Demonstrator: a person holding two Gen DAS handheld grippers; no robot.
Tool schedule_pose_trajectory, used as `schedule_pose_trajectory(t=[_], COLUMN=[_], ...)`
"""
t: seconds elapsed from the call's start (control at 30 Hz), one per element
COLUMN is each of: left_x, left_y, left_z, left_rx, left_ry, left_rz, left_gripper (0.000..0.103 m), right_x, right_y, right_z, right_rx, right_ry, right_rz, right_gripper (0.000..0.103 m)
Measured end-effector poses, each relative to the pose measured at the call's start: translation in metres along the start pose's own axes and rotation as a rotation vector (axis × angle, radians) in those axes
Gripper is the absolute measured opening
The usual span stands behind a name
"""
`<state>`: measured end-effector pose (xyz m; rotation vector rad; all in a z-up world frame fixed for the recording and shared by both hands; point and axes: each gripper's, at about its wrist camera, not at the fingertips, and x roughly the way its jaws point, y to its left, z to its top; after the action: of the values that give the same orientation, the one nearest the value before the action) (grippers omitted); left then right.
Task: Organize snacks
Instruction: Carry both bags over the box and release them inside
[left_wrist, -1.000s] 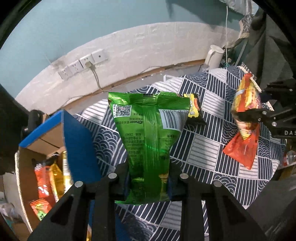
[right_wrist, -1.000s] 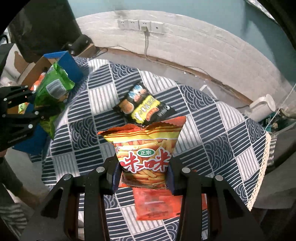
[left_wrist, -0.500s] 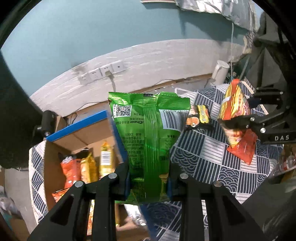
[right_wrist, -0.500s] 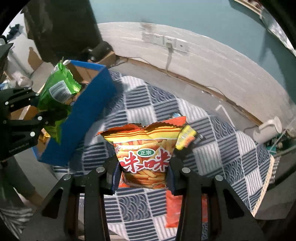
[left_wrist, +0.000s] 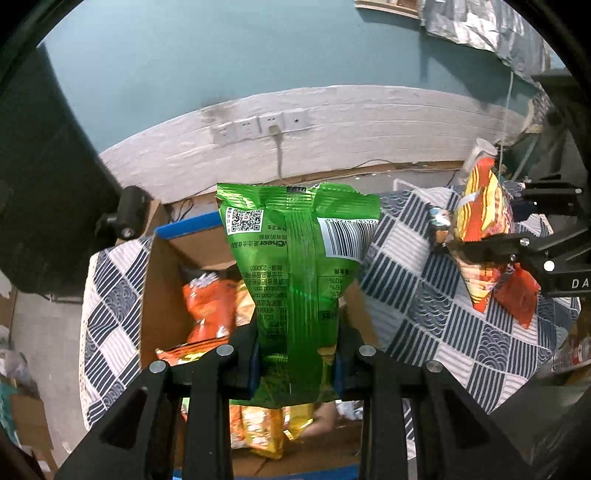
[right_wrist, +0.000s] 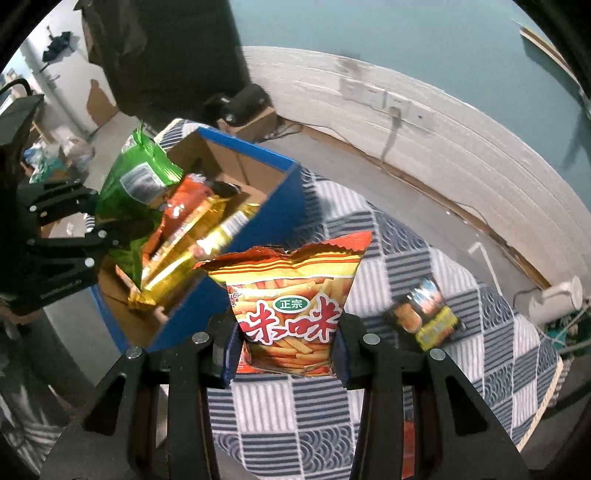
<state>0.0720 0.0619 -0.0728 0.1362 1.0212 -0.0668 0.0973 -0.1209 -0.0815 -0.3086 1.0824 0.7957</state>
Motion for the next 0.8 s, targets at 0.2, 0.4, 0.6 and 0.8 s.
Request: schedule_pose_trajectory(t=[0.2, 0.4, 0.6, 0.8], left_x=[0.006, 0.015, 0.025, 0.031], left_y=[0.029, 0.054, 0.067, 0.076], left_z=[-0.014, -0.031, -0.051, -0.06], left_rx=[-0.044, -0.08, -0.102, -0.1], left_ry=[0.019, 0.051, 0.097, 0.115], left_rz=[0.019, 0.026, 0.01, 0.01], left_gripper=[0.029, 0.029, 0.029, 0.029], right_x=[0.017, 0.037, 0.06, 0.079], right_y=[0.033, 0.071, 0.098, 0.11], right_z=[0.027, 0.046, 0.052, 0.055], right_rx=[-0.037, -0.088, -0.124, -0.136], right_ry=[0.009, 0.033, 0.078, 0.118], right_rz=[0.046, 0.079, 0.098, 0.104], right_gripper=[0.039, 0.039, 0.039, 0.04])
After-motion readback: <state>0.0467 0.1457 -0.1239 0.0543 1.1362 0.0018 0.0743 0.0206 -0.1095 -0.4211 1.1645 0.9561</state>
